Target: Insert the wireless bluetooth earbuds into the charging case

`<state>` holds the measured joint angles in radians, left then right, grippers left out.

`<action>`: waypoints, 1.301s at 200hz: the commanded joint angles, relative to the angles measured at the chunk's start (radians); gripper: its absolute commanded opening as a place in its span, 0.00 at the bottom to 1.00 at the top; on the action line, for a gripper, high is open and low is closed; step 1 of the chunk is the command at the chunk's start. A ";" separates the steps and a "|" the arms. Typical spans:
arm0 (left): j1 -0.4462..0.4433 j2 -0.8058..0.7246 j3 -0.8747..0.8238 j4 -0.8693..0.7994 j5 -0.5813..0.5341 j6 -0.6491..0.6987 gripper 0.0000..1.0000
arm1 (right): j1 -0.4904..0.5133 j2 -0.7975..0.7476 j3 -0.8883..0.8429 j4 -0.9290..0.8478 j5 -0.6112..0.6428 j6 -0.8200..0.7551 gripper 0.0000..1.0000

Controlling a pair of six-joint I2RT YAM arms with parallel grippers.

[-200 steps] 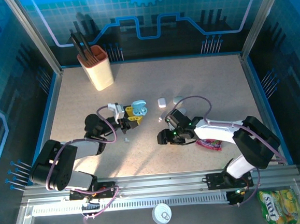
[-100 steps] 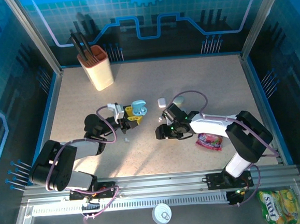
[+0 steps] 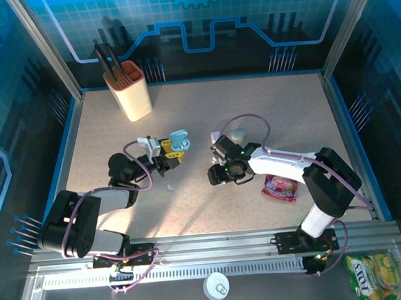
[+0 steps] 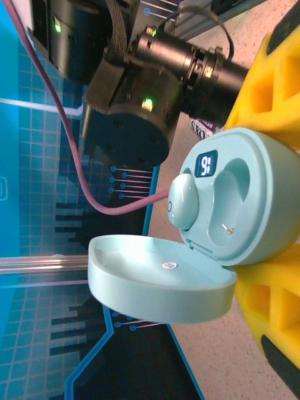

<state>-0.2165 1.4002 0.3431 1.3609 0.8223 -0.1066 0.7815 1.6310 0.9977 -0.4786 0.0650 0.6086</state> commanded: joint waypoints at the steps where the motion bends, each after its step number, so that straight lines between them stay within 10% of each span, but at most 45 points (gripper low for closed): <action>1: 0.020 -0.021 -0.013 0.038 -0.038 -0.022 0.33 | 0.066 0.037 0.081 -0.136 0.170 -0.012 0.59; 107: 0.117 -0.033 -0.023 0.022 -0.109 -0.040 0.33 | 0.295 0.353 0.399 -0.550 0.625 0.104 0.41; 260: 0.117 -0.024 -0.026 0.040 -0.089 -0.049 0.33 | 0.309 0.517 0.498 -0.628 0.648 0.091 0.31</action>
<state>-0.1074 1.3918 0.3294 1.3602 0.7219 -0.1329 1.0752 2.1227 1.4731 -1.0664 0.6815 0.6804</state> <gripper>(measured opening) 0.357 0.321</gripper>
